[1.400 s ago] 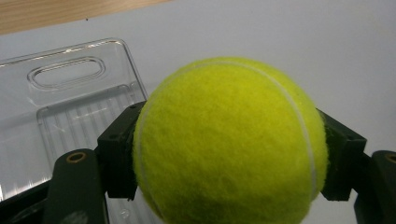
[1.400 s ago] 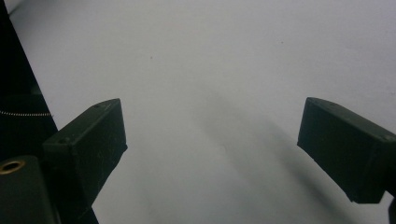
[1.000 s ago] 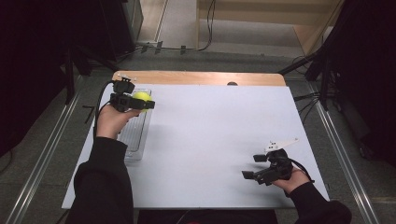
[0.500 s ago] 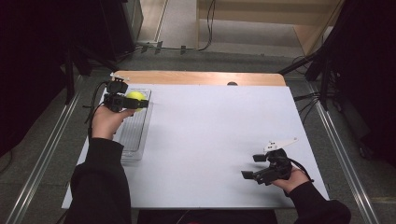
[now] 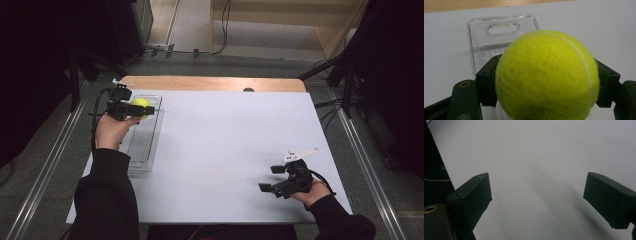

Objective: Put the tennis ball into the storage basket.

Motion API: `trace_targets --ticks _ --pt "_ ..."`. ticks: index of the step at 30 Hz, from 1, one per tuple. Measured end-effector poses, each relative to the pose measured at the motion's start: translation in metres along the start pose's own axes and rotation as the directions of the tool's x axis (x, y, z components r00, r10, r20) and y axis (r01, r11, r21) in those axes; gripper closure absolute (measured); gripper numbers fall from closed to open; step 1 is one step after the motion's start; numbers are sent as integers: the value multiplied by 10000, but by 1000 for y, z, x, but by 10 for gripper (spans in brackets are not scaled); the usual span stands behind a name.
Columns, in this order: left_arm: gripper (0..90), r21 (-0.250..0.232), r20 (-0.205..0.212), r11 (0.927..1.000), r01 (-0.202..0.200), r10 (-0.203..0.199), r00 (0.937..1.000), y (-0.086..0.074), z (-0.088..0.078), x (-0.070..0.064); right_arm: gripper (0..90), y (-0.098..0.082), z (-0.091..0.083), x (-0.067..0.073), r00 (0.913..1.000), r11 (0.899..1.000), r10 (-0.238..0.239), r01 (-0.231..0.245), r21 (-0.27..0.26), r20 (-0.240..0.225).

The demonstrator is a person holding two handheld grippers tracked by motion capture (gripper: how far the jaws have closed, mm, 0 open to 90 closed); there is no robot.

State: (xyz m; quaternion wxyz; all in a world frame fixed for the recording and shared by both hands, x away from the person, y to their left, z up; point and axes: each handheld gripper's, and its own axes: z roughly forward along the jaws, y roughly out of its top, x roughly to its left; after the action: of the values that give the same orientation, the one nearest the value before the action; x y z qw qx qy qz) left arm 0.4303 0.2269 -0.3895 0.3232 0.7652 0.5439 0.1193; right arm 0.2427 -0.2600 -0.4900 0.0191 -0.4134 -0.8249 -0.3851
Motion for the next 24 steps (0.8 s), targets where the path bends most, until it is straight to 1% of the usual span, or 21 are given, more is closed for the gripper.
trace_targets --ticks 11,24 --pt "259 64 -110 10000 -33 33 9999 -2 5 0 62 0 0 0 10000 10000 -33 33 4 -25" --pt "259 172 -332 9997 145 -139 9994 -7 15 5 62 0 0 0 10000 10000 -28 28 30 -28"
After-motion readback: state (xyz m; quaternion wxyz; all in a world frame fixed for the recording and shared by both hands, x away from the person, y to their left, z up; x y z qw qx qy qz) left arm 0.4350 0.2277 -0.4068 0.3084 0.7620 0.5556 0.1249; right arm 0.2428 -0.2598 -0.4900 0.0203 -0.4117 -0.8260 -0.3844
